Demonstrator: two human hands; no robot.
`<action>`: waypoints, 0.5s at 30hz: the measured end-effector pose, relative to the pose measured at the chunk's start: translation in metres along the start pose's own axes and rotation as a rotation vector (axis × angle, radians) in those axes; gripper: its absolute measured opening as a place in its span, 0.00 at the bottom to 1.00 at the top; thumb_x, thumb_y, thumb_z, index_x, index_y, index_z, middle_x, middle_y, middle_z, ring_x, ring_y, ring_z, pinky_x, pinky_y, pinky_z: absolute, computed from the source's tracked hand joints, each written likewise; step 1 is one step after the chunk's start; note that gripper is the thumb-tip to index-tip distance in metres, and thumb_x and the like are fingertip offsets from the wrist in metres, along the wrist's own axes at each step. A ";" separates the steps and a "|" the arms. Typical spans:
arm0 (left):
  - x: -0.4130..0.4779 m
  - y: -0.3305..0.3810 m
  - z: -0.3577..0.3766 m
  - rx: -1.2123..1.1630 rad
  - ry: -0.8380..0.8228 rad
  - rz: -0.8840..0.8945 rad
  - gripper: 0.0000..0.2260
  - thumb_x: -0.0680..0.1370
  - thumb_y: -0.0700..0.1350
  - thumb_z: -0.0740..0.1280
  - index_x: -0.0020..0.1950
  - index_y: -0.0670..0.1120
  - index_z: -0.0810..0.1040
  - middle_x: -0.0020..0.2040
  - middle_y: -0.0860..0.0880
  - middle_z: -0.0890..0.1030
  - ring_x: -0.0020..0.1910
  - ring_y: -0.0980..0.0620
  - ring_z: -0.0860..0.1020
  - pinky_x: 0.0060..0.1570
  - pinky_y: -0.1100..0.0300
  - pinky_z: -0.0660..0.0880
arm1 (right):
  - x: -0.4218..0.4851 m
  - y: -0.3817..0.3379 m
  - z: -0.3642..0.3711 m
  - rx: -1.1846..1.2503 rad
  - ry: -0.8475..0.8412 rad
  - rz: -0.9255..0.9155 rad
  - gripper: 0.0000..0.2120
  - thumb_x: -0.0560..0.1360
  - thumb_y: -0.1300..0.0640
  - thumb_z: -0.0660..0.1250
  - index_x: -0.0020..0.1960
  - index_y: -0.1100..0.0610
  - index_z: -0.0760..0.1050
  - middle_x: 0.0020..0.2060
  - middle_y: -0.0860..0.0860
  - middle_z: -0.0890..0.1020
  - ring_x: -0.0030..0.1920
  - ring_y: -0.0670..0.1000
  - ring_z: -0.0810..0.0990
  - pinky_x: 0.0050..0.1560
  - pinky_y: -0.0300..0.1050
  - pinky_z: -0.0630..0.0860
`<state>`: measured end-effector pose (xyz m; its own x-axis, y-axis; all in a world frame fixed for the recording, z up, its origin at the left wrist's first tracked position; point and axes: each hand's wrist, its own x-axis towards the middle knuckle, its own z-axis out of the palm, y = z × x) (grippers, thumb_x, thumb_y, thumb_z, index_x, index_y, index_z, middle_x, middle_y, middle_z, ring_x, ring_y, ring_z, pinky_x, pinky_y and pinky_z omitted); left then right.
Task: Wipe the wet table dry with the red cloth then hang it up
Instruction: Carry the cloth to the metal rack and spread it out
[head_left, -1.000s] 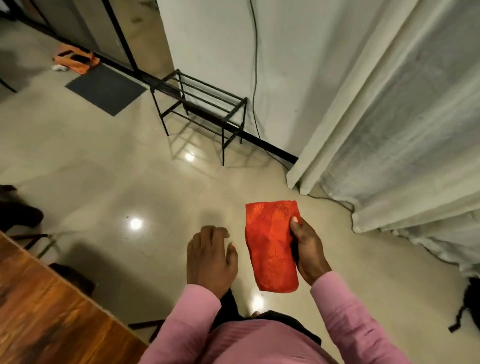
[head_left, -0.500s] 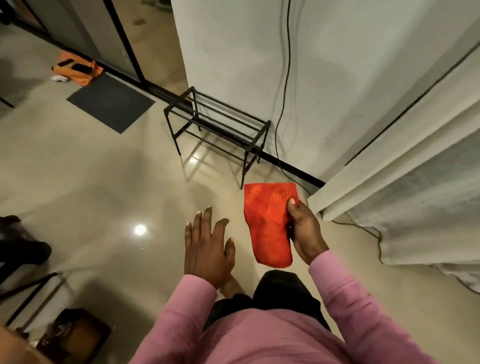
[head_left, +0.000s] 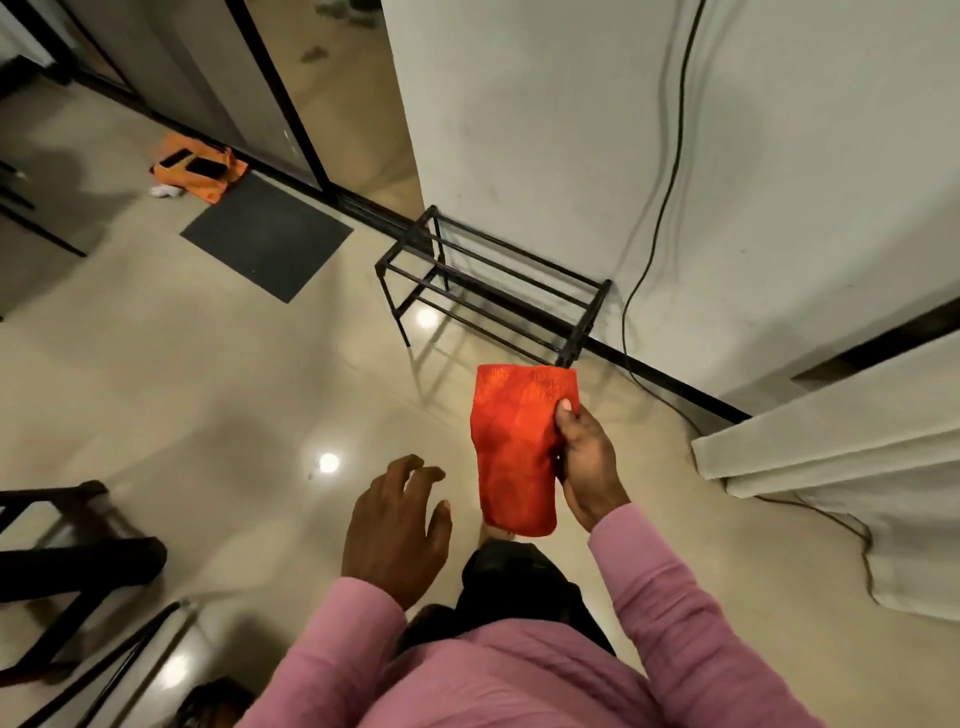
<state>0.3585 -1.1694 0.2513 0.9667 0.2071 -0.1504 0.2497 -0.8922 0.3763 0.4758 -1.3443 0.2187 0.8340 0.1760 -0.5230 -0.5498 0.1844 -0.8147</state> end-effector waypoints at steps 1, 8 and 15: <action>0.014 -0.005 -0.005 -0.004 -0.019 0.015 0.13 0.74 0.44 0.70 0.58 0.46 0.79 0.60 0.46 0.78 0.52 0.44 0.79 0.50 0.51 0.75 | 0.010 -0.004 0.008 0.003 0.003 0.003 0.12 0.80 0.46 0.59 0.57 0.47 0.78 0.52 0.48 0.84 0.53 0.49 0.82 0.48 0.44 0.77; 0.103 -0.038 -0.022 -0.102 -0.076 0.032 0.12 0.78 0.43 0.63 0.61 0.51 0.77 0.61 0.51 0.77 0.53 0.48 0.79 0.49 0.57 0.73 | 0.057 -0.022 0.056 0.047 0.046 0.013 0.11 0.79 0.45 0.58 0.54 0.42 0.79 0.51 0.45 0.84 0.51 0.46 0.82 0.47 0.42 0.78; 0.179 -0.089 -0.031 -0.189 -0.155 0.177 0.13 0.79 0.41 0.61 0.62 0.52 0.76 0.60 0.53 0.78 0.52 0.49 0.79 0.49 0.54 0.75 | 0.090 -0.020 0.107 0.152 0.191 -0.023 0.11 0.80 0.47 0.59 0.51 0.46 0.79 0.49 0.46 0.85 0.50 0.48 0.83 0.44 0.43 0.79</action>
<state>0.5112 -1.0400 0.2189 0.9796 -0.0219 -0.1995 0.0981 -0.8152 0.5708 0.5567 -1.2284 0.2154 0.8322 -0.0137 -0.5543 -0.5192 0.3319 -0.7876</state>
